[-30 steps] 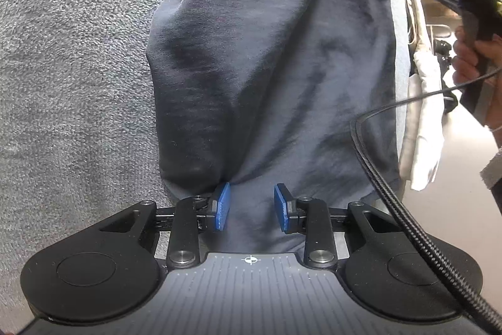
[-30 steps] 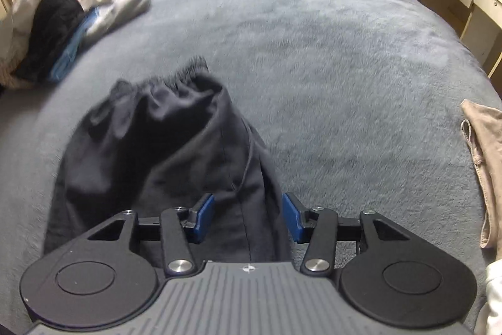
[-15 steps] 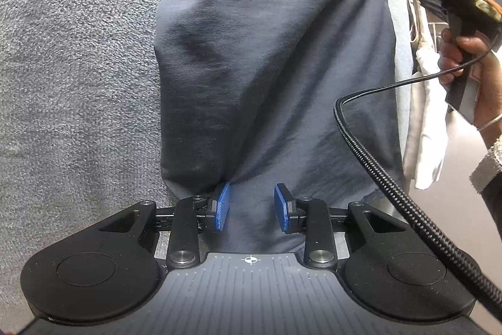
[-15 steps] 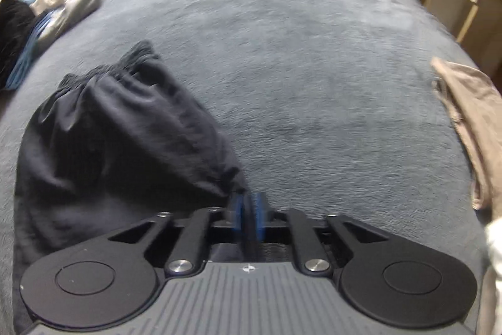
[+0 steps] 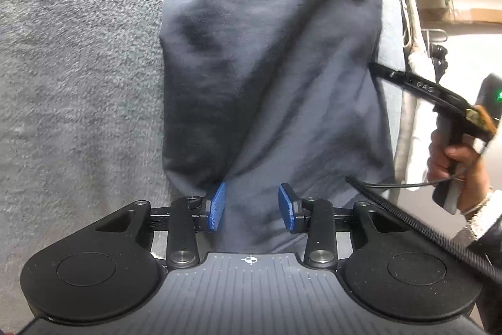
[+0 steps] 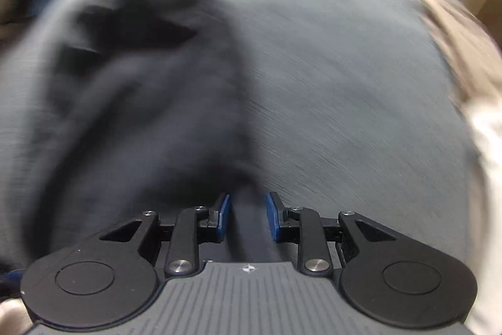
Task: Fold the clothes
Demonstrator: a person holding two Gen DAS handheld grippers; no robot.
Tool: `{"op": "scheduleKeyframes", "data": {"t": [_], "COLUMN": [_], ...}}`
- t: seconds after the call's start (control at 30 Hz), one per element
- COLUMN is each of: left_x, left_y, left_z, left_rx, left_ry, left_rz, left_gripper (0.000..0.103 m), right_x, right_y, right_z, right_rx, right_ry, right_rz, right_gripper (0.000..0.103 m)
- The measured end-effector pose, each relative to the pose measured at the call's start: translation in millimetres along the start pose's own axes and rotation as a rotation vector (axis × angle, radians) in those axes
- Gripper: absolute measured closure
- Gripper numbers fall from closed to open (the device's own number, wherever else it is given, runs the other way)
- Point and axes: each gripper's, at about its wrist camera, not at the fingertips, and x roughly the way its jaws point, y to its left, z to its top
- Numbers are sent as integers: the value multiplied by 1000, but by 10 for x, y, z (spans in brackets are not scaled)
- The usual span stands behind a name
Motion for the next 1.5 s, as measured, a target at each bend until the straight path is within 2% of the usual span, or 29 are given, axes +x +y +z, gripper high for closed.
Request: {"op": "scheduleKeyframes", "data": {"t": [0.07, 0.17, 0.27, 0.37, 0.53, 0.6, 0.7, 0.73, 0.8, 0.93, 1.0, 1.07, 1.17, 1.27, 1.37, 1.5], "left_x": [-50, -86, -76, -131, -250, -293, -349, -371, -416, -505, -549, -594, -653, -737, -754, -733], "left_y": [24, 95, 137, 219, 293, 313, 325, 336, 359, 404, 426, 449, 475, 518, 532, 540], "left_z": [-54, -108, -167, -219, -276, -300, -319, -320, -321, -324, -325, -326, -302, -281, -269, -238], "left_rx": [8, -7, -24, -23, -29, -42, -46, -49, -54, -65, -70, -75, -76, -76, -67, -49], "left_ry": [-3, -1, -2, -4, -32, -43, -58, -64, -76, -101, -113, -125, -143, -158, -161, -168], "left_rz": [8, 19, 29, 37, 46, 42, 40, 40, 41, 43, 44, 45, 53, 53, 54, 63], "left_gripper": [57, 57, 57, 56, 56, 56, 56, 56, 56, 56, 56, 56, 56, 56, 56, 55], "right_x": [-153, -413, -384, -220, -468, -617, -625, -569, -399, -588, -773, -885, -917, -841, -726, -564], "right_y": [-138, -60, 40, 64, 56, 156, 337, 391, 442, 535, 674, 900, 1355, 1802, 2108, 2295], "right_z": [-97, -249, -469, -812, -1080, -1151, -1258, -1298, -1403, -1447, -1432, -1412, -1421, -1539, -1679, -1812], "right_rx": [91, 47, 12, 5, 89, 67, -1, -36, -72, -47, -51, -88, -191, -316, -424, -487], "right_ry": [-45, -82, 0, 83, 0, -45, -27, -2, 83, 29, -42, -75, -106, -114, -90, -44], "right_rz": [67, 187, 251, 163, 143, 165, 181, 151, 38, -12, 36, 89, 119, 117, 69, 27], "right_gripper": [75, 75, 75, 76, 75, 75, 75, 75, 75, 74, 74, 74, 63, 55, 55, 58]}}
